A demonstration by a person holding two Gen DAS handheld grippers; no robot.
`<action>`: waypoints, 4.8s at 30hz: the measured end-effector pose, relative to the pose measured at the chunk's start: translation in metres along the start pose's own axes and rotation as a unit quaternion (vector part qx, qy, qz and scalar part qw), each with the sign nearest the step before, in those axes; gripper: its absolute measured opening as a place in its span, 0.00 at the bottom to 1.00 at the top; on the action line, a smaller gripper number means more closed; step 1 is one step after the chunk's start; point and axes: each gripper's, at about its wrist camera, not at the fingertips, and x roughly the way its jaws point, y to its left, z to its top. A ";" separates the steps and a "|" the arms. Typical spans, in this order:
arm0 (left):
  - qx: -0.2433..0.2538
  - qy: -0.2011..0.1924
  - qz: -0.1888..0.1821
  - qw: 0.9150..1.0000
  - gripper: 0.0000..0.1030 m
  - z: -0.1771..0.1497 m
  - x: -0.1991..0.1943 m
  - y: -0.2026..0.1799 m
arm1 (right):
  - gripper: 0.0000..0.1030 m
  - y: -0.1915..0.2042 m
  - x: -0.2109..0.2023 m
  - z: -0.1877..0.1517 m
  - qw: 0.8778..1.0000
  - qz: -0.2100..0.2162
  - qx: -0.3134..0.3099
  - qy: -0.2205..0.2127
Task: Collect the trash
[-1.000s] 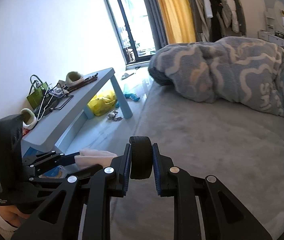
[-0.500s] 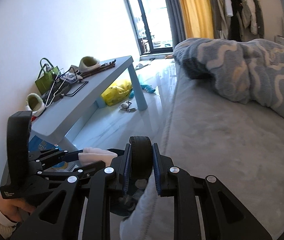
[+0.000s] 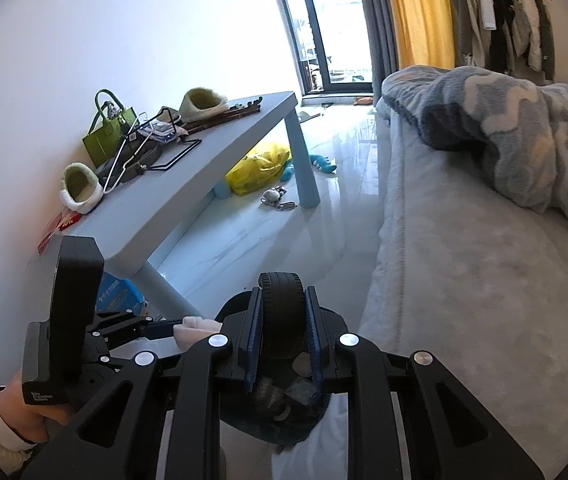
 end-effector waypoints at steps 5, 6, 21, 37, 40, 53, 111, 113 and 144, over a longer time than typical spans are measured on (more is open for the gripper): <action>-0.007 0.005 0.002 1.000 0.66 -0.004 -0.002 0.014 | 0.20 0.008 0.015 0.000 1.000 0.005 -0.002 0.010; -0.007 0.004 0.003 1.000 0.66 -0.004 -0.003 0.015 | 0.20 0.009 0.017 -0.001 1.000 0.005 -0.002 0.012; -0.025 -0.062 -0.005 0.998 0.64 0.004 -0.041 0.041 | 0.20 0.025 0.075 -0.016 0.997 0.003 -0.008 0.083; -0.026 -0.111 -0.018 0.993 0.47 0.016 -0.083 0.044 | 0.21 0.049 0.139 -0.061 0.983 -0.022 -0.051 0.175; -0.019 -0.120 -0.017 0.992 0.47 0.012 -0.093 0.038 | 0.34 0.053 0.139 -0.065 0.981 -0.031 -0.066 0.180; -0.011 -0.168 0.003 0.986 0.63 -0.023 -0.151 0.019 | 0.58 0.055 0.062 -0.045 0.993 -0.053 -0.054 0.086; 0.076 -0.281 0.071 0.954 0.97 -0.154 -0.239 -0.091 | 0.97 0.004 -0.338 -0.220 0.961 -0.198 0.039 -0.187; 0.077 -0.282 0.072 0.954 0.97 -0.154 -0.240 -0.091 | 0.97 0.004 -0.338 -0.220 0.961 -0.199 0.038 -0.187; 0.082 -0.281 0.078 0.953 0.97 -0.153 -0.239 -0.090 | 0.97 0.005 -0.338 -0.221 0.961 -0.200 0.036 -0.185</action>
